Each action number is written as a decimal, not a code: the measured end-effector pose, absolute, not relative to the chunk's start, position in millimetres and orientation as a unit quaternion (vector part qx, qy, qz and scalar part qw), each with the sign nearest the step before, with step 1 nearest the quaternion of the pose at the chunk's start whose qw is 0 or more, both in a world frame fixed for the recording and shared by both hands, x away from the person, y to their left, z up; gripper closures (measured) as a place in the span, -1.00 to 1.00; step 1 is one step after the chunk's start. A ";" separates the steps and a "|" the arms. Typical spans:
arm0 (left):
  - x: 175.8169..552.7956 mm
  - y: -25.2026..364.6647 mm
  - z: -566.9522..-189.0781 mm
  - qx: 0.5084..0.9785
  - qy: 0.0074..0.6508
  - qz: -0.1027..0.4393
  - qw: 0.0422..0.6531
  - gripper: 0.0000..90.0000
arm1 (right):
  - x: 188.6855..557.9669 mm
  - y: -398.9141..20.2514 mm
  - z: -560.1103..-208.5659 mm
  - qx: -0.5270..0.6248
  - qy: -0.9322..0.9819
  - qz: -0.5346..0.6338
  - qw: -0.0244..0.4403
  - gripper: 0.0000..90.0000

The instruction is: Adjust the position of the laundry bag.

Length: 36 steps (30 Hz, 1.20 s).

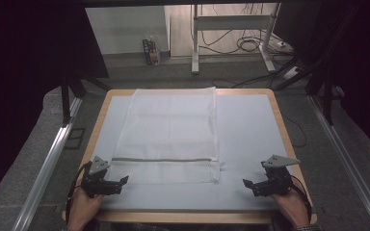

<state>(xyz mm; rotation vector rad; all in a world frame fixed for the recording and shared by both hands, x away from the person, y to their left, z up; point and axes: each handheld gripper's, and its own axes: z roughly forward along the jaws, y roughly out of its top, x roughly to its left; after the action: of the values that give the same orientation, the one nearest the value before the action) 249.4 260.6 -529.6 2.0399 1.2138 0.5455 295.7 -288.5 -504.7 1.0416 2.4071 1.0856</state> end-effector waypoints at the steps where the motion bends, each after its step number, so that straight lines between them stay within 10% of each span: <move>1: 249.2 258.6 -529.3 0.791 0.463 0.213 0.338 -0.94 | 296.2 -288.5 -504.6 0.359 0.838 0.383 0.149 -1.00; 36: 257.2 257.9 -531.7 0.783 0.483 0.197 0.339 -0.93 | 298.5 -273.3 -502.5 0.349 0.840 0.377 0.175 -1.00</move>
<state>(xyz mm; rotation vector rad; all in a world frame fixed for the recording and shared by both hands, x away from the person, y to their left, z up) 257.2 257.9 -531.7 2.0379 1.2579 0.5134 298.5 -273.3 -502.5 0.9877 2.3804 1.0689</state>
